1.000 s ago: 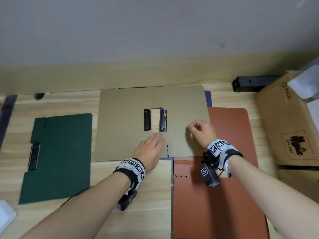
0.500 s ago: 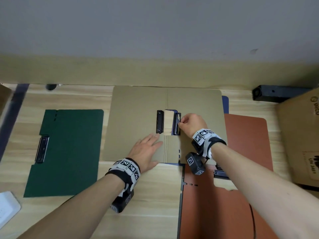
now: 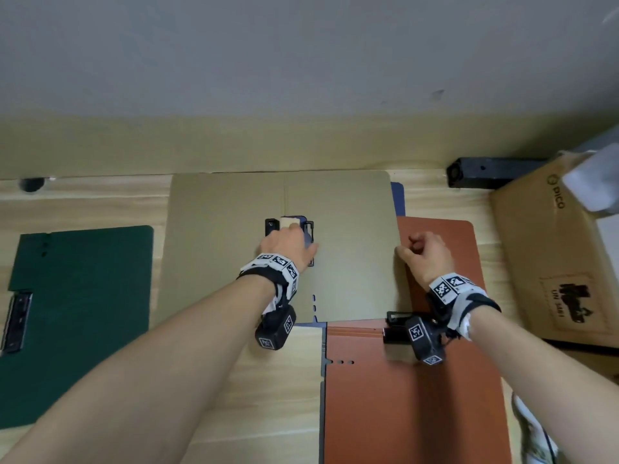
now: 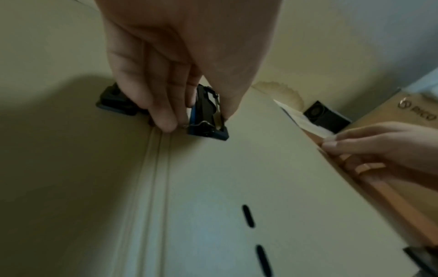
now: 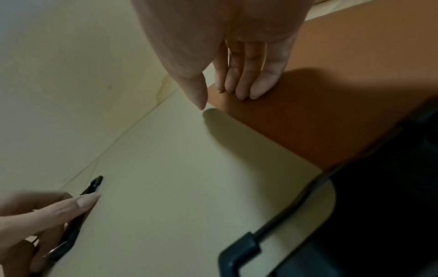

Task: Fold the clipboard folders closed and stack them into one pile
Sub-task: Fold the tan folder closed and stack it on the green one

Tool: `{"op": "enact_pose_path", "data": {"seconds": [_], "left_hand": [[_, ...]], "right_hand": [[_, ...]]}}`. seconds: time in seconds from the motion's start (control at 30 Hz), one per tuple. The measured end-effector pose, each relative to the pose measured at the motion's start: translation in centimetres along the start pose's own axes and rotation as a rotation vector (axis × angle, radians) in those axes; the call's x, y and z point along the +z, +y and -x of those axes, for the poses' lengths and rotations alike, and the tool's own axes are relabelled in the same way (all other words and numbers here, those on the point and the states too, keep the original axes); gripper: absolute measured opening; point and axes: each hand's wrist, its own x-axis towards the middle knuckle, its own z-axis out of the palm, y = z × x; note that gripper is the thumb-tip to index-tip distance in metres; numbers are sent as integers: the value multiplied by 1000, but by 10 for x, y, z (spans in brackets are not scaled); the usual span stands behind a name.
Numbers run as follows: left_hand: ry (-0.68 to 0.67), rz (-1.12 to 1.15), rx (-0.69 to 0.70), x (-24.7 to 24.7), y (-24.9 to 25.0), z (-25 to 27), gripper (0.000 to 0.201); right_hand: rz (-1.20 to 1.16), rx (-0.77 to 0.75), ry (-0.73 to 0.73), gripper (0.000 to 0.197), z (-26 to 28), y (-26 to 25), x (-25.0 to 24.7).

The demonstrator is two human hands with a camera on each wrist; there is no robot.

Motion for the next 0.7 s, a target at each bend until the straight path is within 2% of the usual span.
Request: {"op": "enact_pose_path", "data": {"seconds": [0.13,0.27,0.37,0.47,0.7], "left_hand": [[-8,-65,21,0,7,-10,40],[-83,-78,13,-1,14,-14,26],[-125,-42,0,-3,11,-16,24],[-114,-20,5,-4,7,-14,25],[-104,-86,-9,-3,11,-16,28]], "right_hand": [[-39,31,-92,35,1,2,3],[-16,56,-117,47,0,-12,7],[-32,125,-181,46,-2,-19,0],[-65,173,-237,40,-9,-15,-4],[-157,181,-197,33,-13,-3,-4]]}}
